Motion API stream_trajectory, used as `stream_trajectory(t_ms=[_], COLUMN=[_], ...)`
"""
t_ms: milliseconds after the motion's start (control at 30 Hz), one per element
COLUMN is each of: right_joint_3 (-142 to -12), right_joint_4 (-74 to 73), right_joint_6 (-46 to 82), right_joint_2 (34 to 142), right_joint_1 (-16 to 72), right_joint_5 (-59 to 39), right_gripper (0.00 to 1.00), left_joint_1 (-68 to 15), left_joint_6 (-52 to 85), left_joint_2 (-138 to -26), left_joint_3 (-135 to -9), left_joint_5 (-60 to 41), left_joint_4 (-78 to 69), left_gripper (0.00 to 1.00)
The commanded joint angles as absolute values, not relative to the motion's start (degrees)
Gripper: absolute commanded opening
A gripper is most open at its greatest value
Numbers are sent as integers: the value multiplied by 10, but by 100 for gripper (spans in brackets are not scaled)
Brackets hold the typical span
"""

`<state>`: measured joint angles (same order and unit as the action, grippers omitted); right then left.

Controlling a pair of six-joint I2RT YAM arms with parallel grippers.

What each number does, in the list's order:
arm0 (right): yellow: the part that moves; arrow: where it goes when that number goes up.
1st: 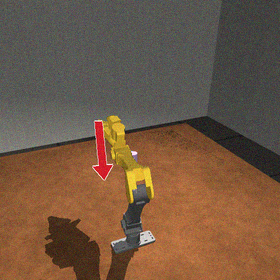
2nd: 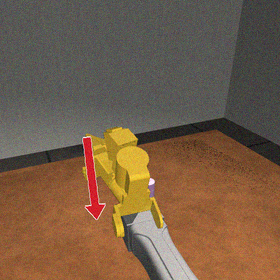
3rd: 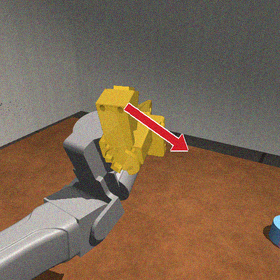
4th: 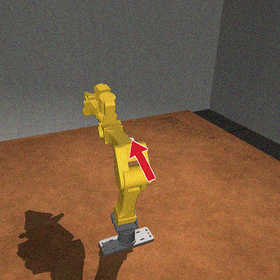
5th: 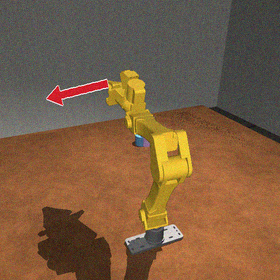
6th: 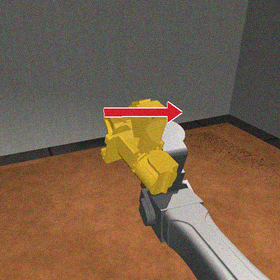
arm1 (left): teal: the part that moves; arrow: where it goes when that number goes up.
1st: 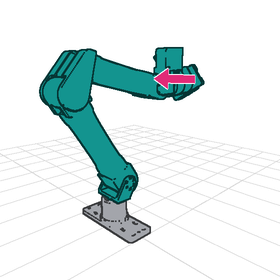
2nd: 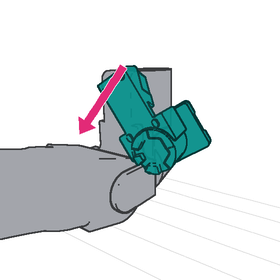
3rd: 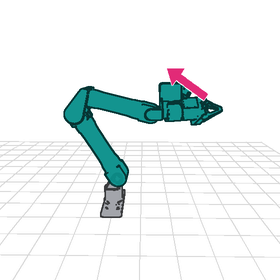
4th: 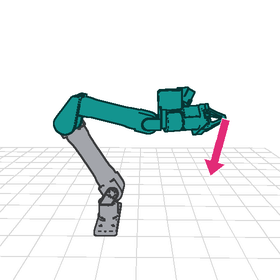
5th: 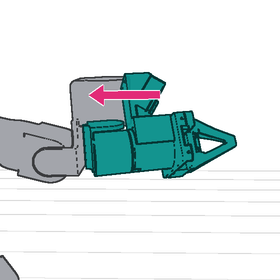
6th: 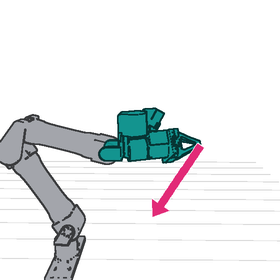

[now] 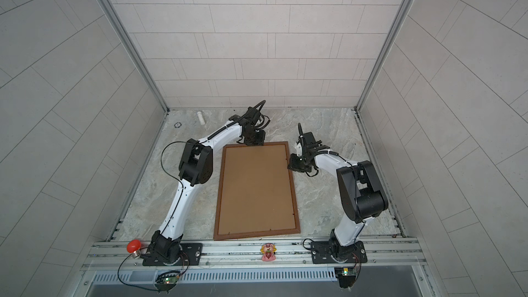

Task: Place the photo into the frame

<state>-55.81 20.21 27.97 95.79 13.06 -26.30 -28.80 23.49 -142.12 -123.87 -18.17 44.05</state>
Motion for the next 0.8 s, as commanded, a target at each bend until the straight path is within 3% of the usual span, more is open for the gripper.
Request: stream_trajectory(t_ms=[0, 433, 767], right_joint_3=[-569, -568, -569], right_joint_4=[212, 211, 212], right_joint_6=[274, 273, 273], right_joint_2=[956, 958, 952], right_joint_1=[128, 128, 127], right_joint_5=[-265, -266, -265], right_gripper=[17, 17, 17], left_joint_1=[-292, -293, -283], left_joint_6=[224, 211, 207], left_joint_2=[-1457, -1454, -1430], left_joint_3=[-1194, -1128, -1183], left_joint_5=[-156, -140, -192], left_joint_4=[524, 541, 535], left_gripper=[0, 0, 0])
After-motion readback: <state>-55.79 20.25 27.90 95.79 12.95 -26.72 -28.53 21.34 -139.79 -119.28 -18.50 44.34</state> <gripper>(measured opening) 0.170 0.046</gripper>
